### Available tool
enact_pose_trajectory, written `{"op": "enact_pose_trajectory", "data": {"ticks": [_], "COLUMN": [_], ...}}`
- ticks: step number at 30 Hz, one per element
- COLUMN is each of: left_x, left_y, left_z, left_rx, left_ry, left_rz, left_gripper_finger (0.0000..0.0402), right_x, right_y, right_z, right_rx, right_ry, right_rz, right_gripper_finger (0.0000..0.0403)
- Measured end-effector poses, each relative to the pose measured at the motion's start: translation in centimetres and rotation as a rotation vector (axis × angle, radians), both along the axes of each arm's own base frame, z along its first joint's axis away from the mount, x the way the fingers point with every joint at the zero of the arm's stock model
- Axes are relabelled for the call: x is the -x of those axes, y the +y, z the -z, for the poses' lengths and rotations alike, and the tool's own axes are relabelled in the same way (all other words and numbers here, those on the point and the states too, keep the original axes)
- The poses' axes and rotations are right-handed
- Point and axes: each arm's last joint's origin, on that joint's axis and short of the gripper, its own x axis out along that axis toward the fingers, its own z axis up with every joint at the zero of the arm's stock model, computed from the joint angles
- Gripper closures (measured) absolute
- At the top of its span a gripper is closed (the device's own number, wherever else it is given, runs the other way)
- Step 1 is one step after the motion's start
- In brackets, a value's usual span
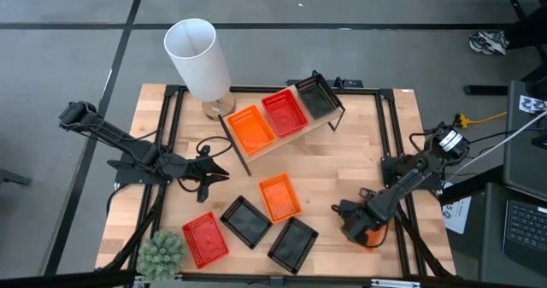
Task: Stack baskets on shelf by color
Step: Move the bottom orange basket to the center of the table, then stack the right black basket on top of the other black basket on the shelf
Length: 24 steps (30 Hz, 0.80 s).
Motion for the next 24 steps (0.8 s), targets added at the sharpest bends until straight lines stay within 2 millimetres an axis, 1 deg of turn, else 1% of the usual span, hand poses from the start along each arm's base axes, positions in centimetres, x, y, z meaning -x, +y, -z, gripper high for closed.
{"op": "enact_pose_trajectory", "data": {"ticks": [7, 9, 12, 17, 20, 24], "left_x": [0.0, 0.0, 0.0, 0.0, 0.0, 0.0], "left_y": [0.0, 0.1, 0.1, 0.1, 0.1, 0.1], "left_z": [0.0, 0.0, 0.0, 0.0, 0.0, 0.0], "left_rx": [-0.006, -0.007, -0.007, -0.007, -0.007, -0.008], "left_ry": [-0.003, -0.003, -0.003, -0.003, -0.004, -0.004], "left_rz": [-0.016, -0.017, -0.017, -0.018, -0.018, -0.020], "left_gripper_finger": [0.0345, 0.0345, 0.0345, 0.0345, 0.0345, 0.0345], "right_x": [-4.6, -6.0, -7.2, -7.3, -7.5, -7.8], "right_y": [-2.2, -2.7, -3.3, -3.7, -3.5, -3.3], "right_z": [-1.5, -1.8, -1.9, -2.2, -3.6, -6.7], "right_rx": [0.364, 0.410, 0.385, 0.299, 0.267, 0.289], "right_ry": [-0.338, -0.416, -0.445, -0.420, -0.444, -0.493], "right_rz": [-0.225, -0.270, -0.324, -0.333, -0.337, -0.365], "right_gripper_finger": [0.0349, 0.0349, 0.0349, 0.0349, 0.0349, 0.0350]}}
